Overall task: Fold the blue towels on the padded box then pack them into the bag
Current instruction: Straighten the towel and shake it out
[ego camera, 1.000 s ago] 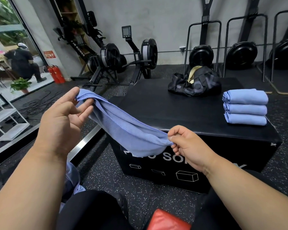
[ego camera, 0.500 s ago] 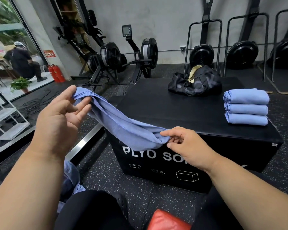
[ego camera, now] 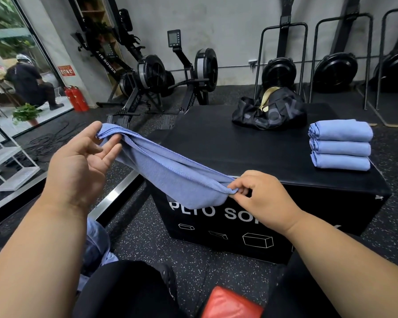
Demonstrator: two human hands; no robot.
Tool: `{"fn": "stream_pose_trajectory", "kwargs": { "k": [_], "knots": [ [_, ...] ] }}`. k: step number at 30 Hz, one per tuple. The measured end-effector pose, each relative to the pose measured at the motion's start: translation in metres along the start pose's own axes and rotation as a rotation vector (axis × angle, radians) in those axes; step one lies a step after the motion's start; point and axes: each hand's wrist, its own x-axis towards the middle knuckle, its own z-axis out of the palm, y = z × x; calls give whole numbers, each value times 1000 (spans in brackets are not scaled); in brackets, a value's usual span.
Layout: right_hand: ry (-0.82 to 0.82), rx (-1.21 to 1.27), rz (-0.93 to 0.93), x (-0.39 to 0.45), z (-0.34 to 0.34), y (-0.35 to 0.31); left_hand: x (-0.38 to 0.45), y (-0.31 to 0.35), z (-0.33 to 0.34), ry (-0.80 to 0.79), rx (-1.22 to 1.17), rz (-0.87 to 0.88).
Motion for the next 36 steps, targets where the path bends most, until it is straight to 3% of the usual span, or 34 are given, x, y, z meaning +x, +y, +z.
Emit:
{"fn": "stream_pose_trajectory", "kwargs": {
  "k": [8, 16, 21, 29, 36],
  "knots": [
    [-74, -229, -130, 4, -3, 9, 7, -5, -2, 34, 48, -12],
    [-201, -349, -98, 3, -4, 10, 11, -11, 0, 31, 76, -29],
    [-190, -359, -125, 2, -2, 7, 8, -14, 3, 37, 102, -38],
    [-32, -344, -135, 2, 10, 17, -1, -12, 15, -1, 78, -30],
    [-43, -264, -106, 0, 14, 15, 8, -11, 11, 30, 27, -45]
  ]
}}
